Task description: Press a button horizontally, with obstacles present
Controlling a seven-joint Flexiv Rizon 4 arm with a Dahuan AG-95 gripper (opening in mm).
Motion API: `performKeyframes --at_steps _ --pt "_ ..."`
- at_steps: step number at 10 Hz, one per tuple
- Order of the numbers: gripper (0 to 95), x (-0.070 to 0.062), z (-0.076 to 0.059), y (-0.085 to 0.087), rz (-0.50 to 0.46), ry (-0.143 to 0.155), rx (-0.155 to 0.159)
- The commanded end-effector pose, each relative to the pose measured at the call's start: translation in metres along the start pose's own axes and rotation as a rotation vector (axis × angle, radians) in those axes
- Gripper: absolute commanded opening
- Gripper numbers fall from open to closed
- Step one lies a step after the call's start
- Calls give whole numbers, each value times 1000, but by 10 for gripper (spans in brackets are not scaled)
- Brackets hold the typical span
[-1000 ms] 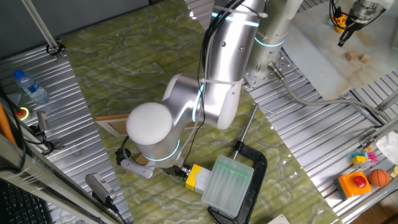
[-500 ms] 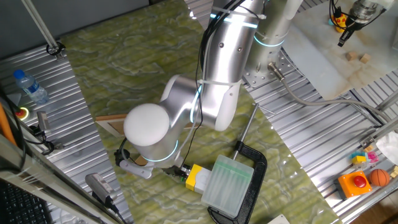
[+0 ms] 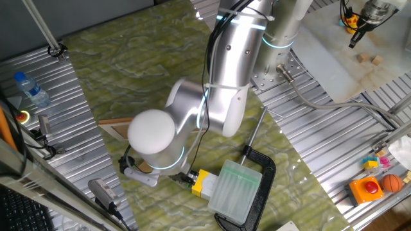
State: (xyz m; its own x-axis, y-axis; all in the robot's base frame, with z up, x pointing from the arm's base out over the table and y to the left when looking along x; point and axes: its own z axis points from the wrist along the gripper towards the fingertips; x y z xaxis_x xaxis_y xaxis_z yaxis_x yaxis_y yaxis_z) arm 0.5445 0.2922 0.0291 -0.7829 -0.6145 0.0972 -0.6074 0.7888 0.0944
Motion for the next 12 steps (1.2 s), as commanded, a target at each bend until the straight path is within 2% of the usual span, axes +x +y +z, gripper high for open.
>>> performKeyframes --at_steps 1,4,9,12 --pt "0 -1 4 3 22 25 -2" --pt "0 -1 4 2 67 53 -30" --pt "0 0 2 -5 71 77 -46" --pt "0 1 1 -12 90 88 -69"
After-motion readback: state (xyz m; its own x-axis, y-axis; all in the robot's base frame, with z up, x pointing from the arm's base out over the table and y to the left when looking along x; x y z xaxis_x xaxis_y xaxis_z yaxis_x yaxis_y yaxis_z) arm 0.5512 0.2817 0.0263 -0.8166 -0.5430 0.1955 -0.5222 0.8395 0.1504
